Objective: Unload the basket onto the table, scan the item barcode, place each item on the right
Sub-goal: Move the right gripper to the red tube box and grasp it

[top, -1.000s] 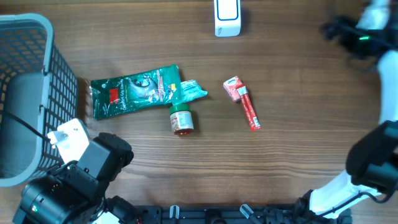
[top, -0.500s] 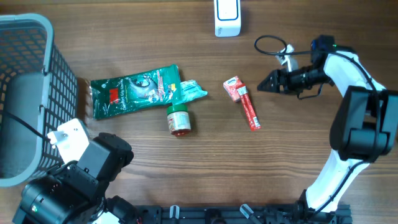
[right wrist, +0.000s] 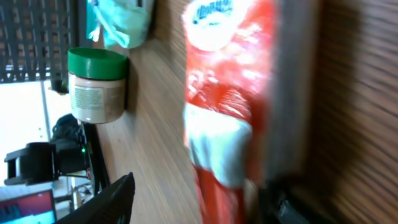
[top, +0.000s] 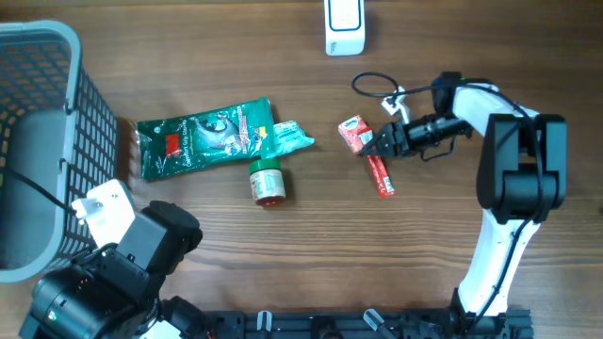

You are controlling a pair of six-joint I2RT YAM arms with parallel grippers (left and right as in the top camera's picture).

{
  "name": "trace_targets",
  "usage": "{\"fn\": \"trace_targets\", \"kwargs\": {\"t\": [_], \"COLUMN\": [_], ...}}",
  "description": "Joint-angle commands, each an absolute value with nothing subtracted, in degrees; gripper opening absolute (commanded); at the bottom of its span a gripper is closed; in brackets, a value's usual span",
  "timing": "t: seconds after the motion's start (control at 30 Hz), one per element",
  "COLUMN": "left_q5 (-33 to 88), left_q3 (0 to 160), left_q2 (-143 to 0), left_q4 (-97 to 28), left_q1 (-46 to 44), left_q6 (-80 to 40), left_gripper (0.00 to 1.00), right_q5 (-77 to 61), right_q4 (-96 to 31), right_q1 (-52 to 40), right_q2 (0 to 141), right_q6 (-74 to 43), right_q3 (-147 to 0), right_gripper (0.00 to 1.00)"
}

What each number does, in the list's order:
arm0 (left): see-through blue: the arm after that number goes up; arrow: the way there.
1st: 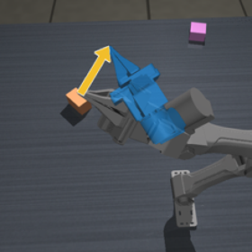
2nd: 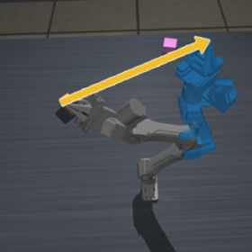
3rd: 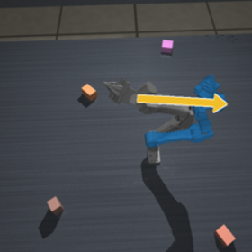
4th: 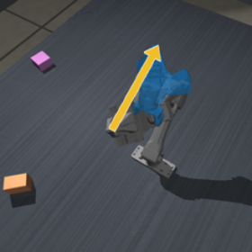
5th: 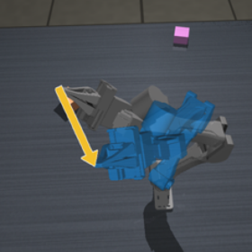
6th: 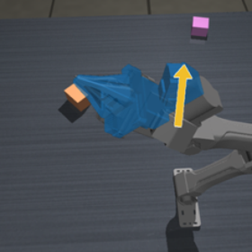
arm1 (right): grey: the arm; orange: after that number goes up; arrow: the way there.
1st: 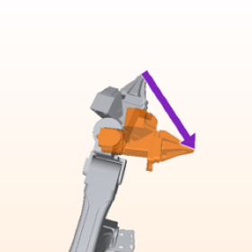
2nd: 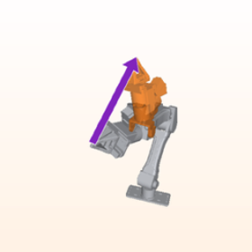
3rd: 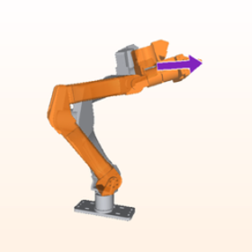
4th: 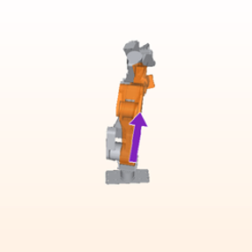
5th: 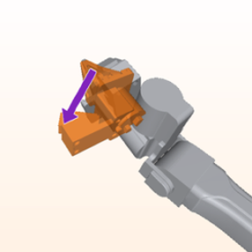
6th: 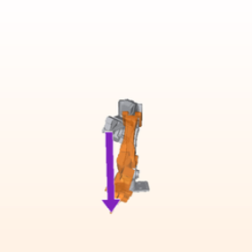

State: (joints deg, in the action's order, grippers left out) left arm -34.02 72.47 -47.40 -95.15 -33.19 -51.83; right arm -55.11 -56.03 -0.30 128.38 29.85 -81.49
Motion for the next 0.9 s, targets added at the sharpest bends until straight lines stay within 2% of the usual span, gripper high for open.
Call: {"fn": "trace_targets", "kwargs": {"t": [0.0, 0.07, 0.27, 0.4, 0.57, 0.63, 0.87], "left_q5": [-35.00, -35.00, -35.00, -35.00, -35.00, -35.00, -35.00], "left_q3": [72.31, 72.31, 72.31, 72.31, 72.31, 72.31, 72.31], "left_q2": [-47.31, -47.31, -47.31, -47.31, -47.31, -47.31, -47.31], "left_q4": [-95.20, -95.18, -95.20, -95.20, -95.20, -95.20, -95.18], "left_q1": [-32.71, -32.71, -32.71, -32.71, -32.71, -32.71, -32.71], "left_q6": [-52.99, -52.99, -52.99, -52.99, -52.99, -52.99, -52.99], "left_gripper": [1.00, 1.00, 1.00, 1.00, 1.00, 1.00, 1.00], "right_q5": [-52.40, -52.40, -52.21, -50.46, -49.80, -49.82, -51.20], "right_q4": [-53.91, -52.90, -51.62, -51.20, -49.89, -48.36, -52.56], "right_q1": [-1.87, -2.07, -1.91, -1.91, -1.91, -1.91, -1.87], "right_q2": [130.96, 130.96, 130.96, 130.96, 130.93, 130.93, 128.97], "right_q6": [31.35, 31.40, 31.55, 31.46, 28.42, 23.64, 15.03], "right_q3": [-78.94, -77.95, -76.20, -76.20, -76.20, -76.40, -77.71], "right_gripper": [0.59, 0.53, 0.48, 0.29, 0.15, 0.06, 0.04]}}
